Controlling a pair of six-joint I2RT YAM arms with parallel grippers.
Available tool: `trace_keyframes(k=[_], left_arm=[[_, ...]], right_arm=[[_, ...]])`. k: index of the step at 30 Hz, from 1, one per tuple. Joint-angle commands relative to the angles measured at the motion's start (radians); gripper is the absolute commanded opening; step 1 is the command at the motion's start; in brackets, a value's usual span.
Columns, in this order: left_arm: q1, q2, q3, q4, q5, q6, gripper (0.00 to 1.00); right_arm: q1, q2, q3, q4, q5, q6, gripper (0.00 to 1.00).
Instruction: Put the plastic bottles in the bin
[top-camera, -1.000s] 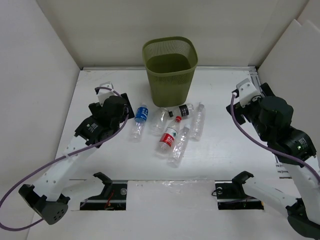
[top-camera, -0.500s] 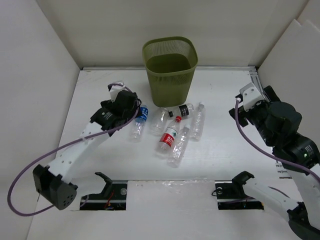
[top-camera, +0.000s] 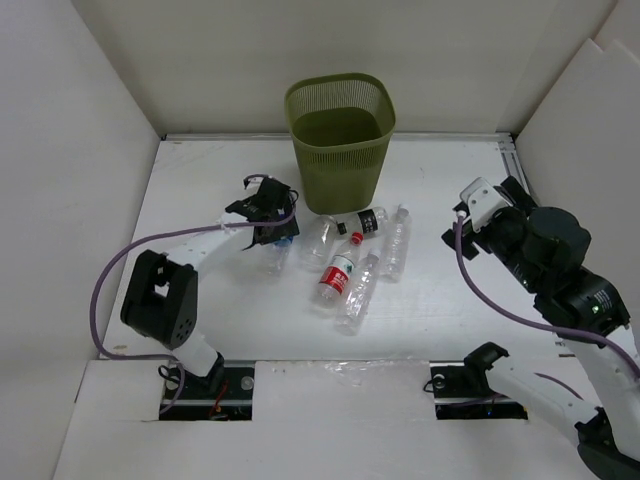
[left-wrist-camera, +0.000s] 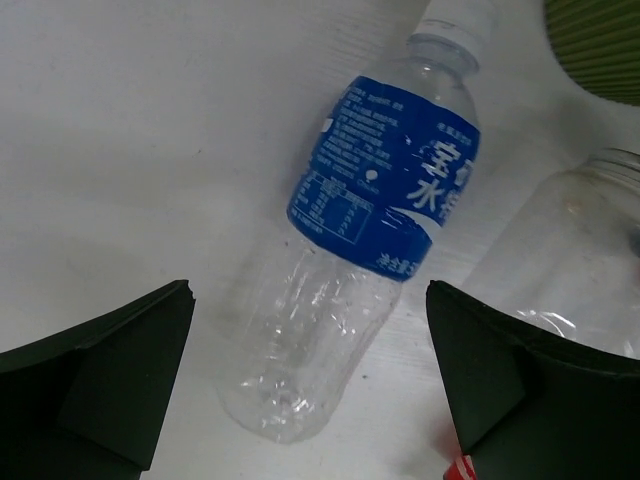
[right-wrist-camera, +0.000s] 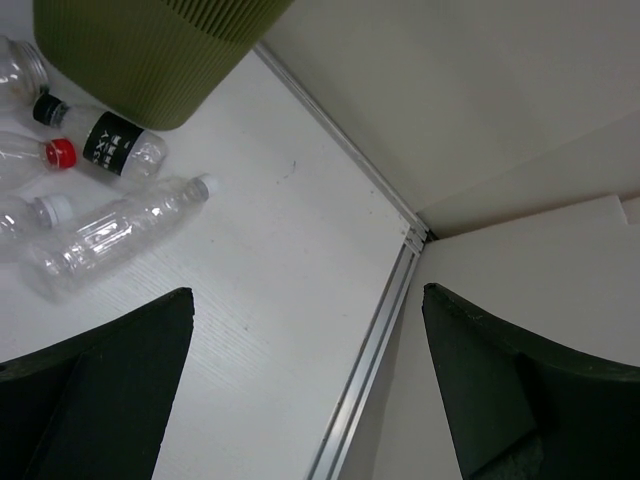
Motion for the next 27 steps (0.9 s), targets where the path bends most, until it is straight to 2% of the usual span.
trace_keyframes(k=[1, 6, 11, 12, 16, 17, 20, 21, 24, 27], left_arm=[[0.022, 0.038, -0.005, 0.04, 0.017, -0.004, 1.0], [0.022, 0.081, -0.116, 0.146, 0.056, -0.014, 1.0], [0.022, 0.1, -0.176, 0.167, 0.078, -0.024, 0.89], [0.022, 0.1, -0.187, 0.167, 0.078, -0.04, 0.82], [0.044, 0.1, -0.245, 0.19, 0.09, -0.063, 0.62], [0.057, 0.1, -0.256, 0.191, 0.09, -0.082, 0.36], [0.057, 0.028, -0.278, 0.136, 0.064, -0.112, 0.04], [0.057, -0.006, -0.278, 0.116, 0.037, -0.135, 0.0], [0.057, -0.196, -0.249, 0.012, -0.026, -0.165, 0.0], [0.01, -0.427, -0.162, -0.023, -0.049, -0.144, 0.0]], right_arm=[[-0.004, -0.02, 0.016, 0.07, -0.053, -0.009, 1.0], [-0.004, -0.044, -0.013, 0.079, -0.062, -0.009, 1.0], [-0.004, -0.053, -0.013, 0.079, -0.085, 0.0, 1.0], [-0.004, -0.053, -0.013, 0.079, -0.085, 0.001, 1.0], [-0.004, -0.053, -0.035, 0.099, -0.104, 0.01, 1.0], [-0.004, -0.053, -0.035, 0.11, -0.114, 0.019, 1.0], [-0.004, -0.034, -0.044, 0.119, -0.16, 0.019, 1.0], [-0.004, -0.033, -0.044, 0.13, -0.176, 0.019, 1.0], [-0.004, -0.012, -0.053, 0.192, -0.232, 0.019, 1.0], [-0.004, 0.02, -0.063, 0.28, -0.422, 0.019, 1.0]])
